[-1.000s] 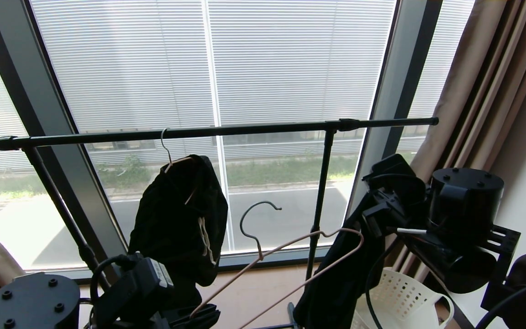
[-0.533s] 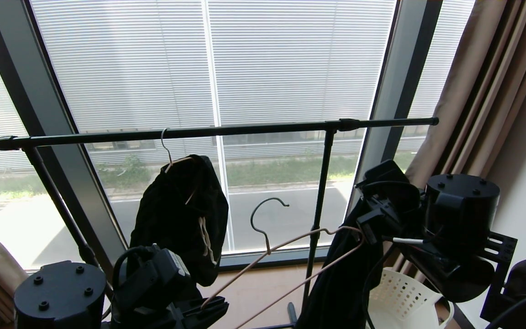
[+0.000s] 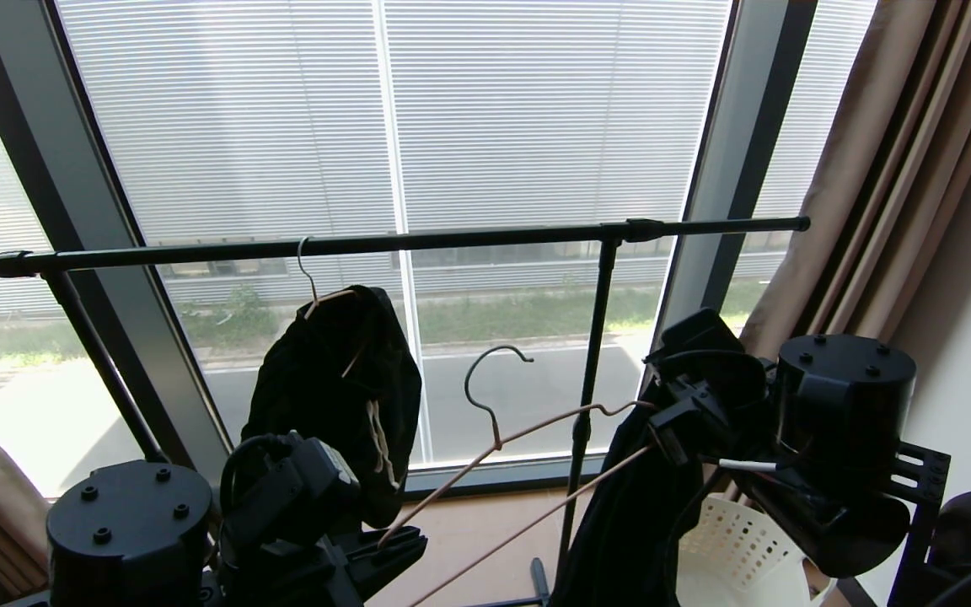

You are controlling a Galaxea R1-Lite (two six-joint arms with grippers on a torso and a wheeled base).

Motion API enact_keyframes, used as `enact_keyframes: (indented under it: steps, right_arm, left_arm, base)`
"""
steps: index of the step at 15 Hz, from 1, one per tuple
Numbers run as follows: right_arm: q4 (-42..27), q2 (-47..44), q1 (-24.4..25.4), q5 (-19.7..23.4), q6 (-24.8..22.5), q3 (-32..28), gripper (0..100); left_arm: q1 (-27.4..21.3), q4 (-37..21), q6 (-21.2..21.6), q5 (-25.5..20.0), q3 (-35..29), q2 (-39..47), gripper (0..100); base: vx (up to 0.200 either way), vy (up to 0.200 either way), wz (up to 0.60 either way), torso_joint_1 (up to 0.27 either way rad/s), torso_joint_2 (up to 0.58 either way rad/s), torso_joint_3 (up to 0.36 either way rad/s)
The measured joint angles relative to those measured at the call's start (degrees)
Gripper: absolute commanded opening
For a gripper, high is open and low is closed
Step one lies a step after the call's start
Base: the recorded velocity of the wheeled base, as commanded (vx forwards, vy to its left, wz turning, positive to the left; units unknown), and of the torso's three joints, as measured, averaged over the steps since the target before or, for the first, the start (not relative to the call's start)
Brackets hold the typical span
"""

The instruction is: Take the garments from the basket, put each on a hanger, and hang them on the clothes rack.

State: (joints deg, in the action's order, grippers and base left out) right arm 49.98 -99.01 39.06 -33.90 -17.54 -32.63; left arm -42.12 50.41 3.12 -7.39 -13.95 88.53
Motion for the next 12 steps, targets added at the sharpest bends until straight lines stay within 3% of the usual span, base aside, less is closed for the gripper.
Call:
enact_keyframes:
  steps: [6,12]
  right_arm:
    - [0.2,-0.6,4.5,0.0,0.1,-0.6,0]
    - [4.8,-0.9,11.8,-0.1,-0.1,-1.2,0]
  left_arm:
    - [0.0,0.0,0.0,0.0,-0.9,0.7,0]
    - [0.0,0.0,0.0,0.0,-1.2,1.6,0]
  base:
    - [0.000,0.000,0.00,0.000,0.00,0.000]
    - [0.000,0.000,0.00,0.000,0.00,0.000]
